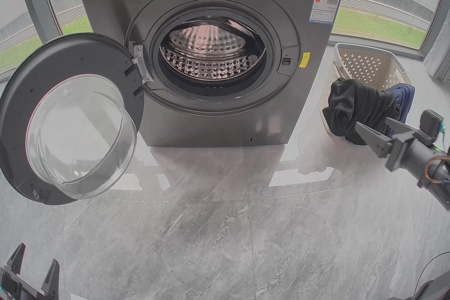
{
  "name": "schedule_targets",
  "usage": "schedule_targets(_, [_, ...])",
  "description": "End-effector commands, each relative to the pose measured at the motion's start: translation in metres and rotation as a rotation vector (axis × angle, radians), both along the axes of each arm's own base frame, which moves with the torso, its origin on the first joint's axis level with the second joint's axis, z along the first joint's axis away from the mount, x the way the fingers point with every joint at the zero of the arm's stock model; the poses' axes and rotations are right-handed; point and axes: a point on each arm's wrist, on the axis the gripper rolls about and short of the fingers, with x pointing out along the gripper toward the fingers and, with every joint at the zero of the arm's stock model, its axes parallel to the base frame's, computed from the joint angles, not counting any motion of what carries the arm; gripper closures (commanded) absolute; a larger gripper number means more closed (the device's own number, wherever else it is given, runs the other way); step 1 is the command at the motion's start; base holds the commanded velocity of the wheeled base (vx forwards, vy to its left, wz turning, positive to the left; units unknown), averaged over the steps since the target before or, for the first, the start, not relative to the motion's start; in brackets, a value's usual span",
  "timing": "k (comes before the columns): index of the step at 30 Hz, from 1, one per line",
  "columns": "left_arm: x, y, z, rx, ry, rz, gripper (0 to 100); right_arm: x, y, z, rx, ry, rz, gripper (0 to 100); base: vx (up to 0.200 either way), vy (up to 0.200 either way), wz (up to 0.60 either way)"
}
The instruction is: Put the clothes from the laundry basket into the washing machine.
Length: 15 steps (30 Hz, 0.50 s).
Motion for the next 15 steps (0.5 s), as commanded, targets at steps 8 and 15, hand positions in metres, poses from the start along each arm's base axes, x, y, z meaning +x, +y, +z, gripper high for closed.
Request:
schedule_targets(8, [0.000,0.000,-0.004,-0.002,0.001,0.002,0,-0.169,-0.079,-0.079,-0.038,-0.154,-0.327,0,0.000,0.000,0.00])
schedule_targets(15, [0.000,0.000,-0.004,-0.002,0.003,0.002,0,-0.190,-0.079,-0.109,-0.048,-0.090,-0.287,0,0.000,0.000,0.00])
